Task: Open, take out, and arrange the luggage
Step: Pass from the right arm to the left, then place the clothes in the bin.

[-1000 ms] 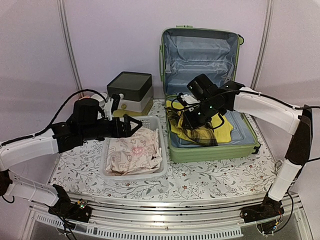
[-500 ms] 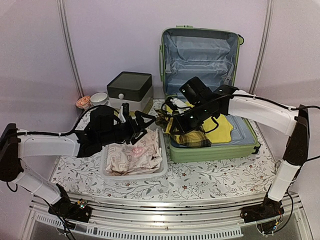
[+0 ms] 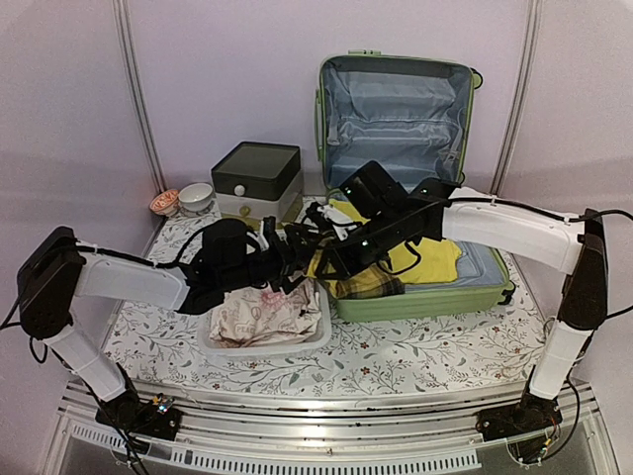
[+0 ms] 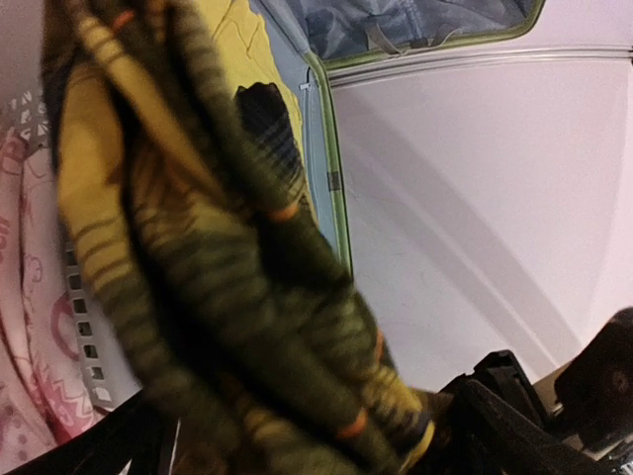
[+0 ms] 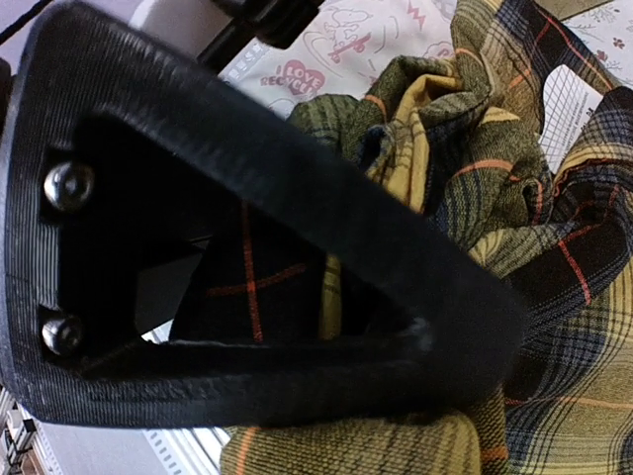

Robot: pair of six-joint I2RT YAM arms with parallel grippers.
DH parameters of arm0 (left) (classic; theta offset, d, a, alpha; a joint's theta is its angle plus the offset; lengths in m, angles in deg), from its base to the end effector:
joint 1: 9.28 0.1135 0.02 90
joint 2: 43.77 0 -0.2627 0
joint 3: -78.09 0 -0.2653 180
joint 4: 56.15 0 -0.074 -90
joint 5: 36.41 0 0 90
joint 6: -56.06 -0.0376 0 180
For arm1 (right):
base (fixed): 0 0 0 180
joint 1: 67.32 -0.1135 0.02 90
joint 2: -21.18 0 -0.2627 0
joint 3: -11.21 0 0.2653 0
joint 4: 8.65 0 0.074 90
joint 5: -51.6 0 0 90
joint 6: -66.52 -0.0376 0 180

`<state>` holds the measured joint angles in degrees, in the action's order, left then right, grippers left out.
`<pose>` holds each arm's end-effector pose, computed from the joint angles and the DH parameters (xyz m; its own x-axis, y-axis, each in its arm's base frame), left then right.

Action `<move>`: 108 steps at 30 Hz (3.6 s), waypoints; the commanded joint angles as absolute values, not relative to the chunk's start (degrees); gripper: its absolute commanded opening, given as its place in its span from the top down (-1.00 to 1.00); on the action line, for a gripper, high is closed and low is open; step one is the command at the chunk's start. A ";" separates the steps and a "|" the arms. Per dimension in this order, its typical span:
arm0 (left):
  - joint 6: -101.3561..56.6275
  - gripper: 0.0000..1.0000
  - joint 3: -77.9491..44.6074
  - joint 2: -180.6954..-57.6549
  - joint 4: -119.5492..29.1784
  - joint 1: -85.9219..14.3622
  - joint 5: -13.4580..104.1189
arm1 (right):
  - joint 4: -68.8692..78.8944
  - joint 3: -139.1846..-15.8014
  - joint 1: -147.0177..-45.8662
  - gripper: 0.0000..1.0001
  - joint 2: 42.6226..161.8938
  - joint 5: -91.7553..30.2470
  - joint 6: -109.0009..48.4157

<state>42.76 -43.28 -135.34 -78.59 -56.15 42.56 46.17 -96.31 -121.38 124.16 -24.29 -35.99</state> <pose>0.2401 -0.2668 0.2116 -0.8509 -0.4888 -0.1923 0.0731 0.2522 -0.9649 0.2356 0.3406 0.3055 -0.6306 -0.5120 -0.5832 -0.7580 0.5675 0.3215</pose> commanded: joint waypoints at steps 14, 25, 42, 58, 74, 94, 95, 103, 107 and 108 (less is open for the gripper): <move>37.14 0.73 -43.62 -131.70 -74.55 -55.13 43.97 | 41.49 -93.15 -124.35 -0.28 116.99 -25.69 -35.11; 28.37 1.00 -45.12 -123.10 -58.70 -49.21 39.11 | 41.55 -88.12 -122.62 -0.36 108.80 -36.08 -36.73; 14.59 1.00 -48.67 -115.83 -35.31 -38.50 28.07 | 40.97 -84.59 -118.80 -0.38 107.89 -37.90 -39.38; -0.40 1.00 -43.94 -123.54 -28.15 -30.68 24.70 | 40.87 -83.92 -118.76 -0.38 107.74 -37.37 -39.47; -2.16 -0.90 -37.10 -112.00 -12.61 -31.38 39.80 | 40.80 -84.39 -118.77 -0.38 108.39 -37.48 -39.31; -2.60 1.00 -35.06 -113.26 -9.10 -38.93 34.03 | 40.80 -83.81 -118.68 -0.39 107.84 -37.64 -39.30; -2.69 1.00 -35.24 -114.82 -8.98 -39.24 34.19 | 40.80 -83.81 -118.74 -0.39 107.91 -37.59 -39.30; -2.38 1.00 -36.87 -128.15 -16.90 -40.09 38.47 | 40.80 -83.32 -118.76 -0.39 107.78 -38.11 -39.52; -2.23 1.00 -37.06 -134.46 -22.87 -41.13 39.95 | 40.87 -82.48 -118.69 -0.40 107.16 -39.92 -40.03; -2.45 1.00 -36.70 -135.64 -23.32 -41.60 40.99 | 40.93 -82.30 -118.61 -0.40 107.08 -40.23 -40.07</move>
